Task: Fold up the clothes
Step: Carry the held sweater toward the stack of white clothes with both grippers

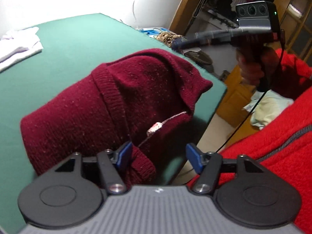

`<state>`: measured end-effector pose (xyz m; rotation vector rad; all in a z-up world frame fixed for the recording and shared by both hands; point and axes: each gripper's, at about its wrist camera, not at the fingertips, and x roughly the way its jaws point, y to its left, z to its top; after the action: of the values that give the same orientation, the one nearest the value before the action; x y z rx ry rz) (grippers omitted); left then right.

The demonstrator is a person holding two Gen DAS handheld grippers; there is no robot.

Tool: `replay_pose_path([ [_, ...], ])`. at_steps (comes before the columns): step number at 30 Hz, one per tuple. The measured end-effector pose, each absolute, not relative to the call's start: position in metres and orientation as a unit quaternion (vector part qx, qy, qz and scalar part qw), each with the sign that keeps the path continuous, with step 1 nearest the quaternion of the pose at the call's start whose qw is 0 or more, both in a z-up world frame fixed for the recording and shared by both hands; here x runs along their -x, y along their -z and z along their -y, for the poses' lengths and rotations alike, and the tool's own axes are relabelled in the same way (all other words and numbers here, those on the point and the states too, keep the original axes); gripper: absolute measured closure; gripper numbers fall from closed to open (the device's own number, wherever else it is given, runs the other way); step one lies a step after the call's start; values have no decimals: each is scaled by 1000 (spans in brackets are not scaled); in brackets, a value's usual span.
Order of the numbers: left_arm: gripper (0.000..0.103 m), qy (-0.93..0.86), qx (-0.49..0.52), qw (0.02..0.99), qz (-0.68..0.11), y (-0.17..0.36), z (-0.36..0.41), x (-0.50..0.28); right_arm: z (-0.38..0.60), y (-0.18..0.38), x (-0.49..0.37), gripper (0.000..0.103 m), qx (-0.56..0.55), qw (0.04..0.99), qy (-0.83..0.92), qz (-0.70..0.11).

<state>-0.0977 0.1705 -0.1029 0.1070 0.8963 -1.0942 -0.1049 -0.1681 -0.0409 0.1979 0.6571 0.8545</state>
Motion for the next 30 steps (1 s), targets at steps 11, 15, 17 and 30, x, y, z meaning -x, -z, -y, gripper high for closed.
replay_pose_path([
  [11, 27, 460, -62, 791, -399, 83, -149, 124, 157, 105, 91, 96, -138, 868, -350, -324],
  [15, 20, 428, -25, 821, -378, 64, -164, 131, 171, 88, 108, 83, -132, 853, -402, -307],
  [17, 19, 401, -17, 826, -396, 78, -162, 131, 169, 114, 111, 83, -89, 844, -396, -351],
  [30, 20, 297, -4, 875, -383, 57, -160, 171, 230, 100, 119, 48, -171, 815, -419, -363],
])
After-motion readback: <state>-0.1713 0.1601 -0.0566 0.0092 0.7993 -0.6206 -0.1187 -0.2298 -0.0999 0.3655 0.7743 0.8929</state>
